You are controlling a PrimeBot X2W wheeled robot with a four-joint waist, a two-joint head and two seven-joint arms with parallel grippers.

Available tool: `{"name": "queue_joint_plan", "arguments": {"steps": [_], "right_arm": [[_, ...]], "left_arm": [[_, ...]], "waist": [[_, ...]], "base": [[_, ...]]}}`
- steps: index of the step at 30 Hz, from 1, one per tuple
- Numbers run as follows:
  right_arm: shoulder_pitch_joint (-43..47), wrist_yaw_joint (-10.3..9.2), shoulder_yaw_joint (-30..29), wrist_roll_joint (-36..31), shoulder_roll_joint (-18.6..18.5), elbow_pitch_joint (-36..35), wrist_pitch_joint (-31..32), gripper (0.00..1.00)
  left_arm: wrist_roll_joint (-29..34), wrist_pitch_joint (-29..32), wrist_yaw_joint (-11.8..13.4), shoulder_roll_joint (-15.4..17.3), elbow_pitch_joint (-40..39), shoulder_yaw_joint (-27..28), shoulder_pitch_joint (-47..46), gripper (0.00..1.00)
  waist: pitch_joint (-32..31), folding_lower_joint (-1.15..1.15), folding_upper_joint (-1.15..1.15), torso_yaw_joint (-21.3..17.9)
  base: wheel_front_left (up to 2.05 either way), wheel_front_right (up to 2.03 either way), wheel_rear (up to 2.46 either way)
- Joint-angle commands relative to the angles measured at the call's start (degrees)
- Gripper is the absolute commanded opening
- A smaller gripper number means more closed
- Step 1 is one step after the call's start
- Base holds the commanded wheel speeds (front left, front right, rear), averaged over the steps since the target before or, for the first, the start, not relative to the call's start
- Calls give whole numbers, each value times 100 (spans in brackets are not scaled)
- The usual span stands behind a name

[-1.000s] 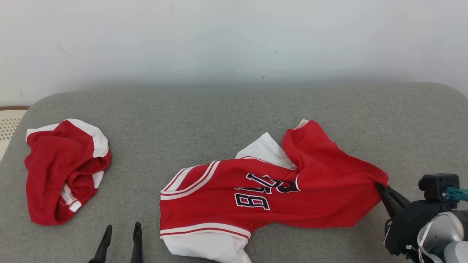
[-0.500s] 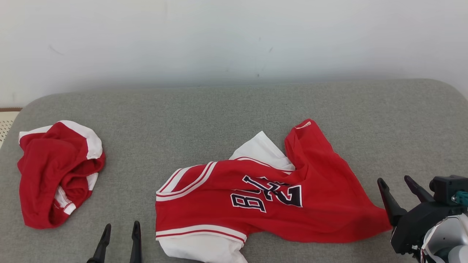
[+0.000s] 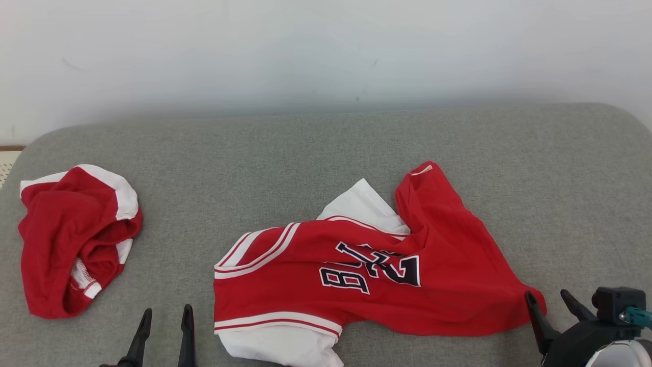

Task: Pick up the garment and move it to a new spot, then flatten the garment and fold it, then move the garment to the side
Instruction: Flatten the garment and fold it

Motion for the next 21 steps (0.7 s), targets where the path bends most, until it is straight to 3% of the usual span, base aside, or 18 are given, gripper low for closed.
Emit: {"name": "queue_joint_plan", "arguments": {"steps": [1,9,21], "right_arm": [[-24,3,23,9,6,56,-52,100],[-757,3,301,67,-93,892,-354,100],[-2069,3,773,325,-135,2810,-655,100]], "left_arm": [[54,-20,-25,4,2,13,-37,100],[66,-20,-55,4,40,-41,-114,100],[73,-20,-81,4,87,-111,-229,100]], "waist": [[15,0,0,-15],[101,0,0,-22],[270,0,0,184]], "base": [[0,0,0],[0,0,0],[0,0,0]]}}
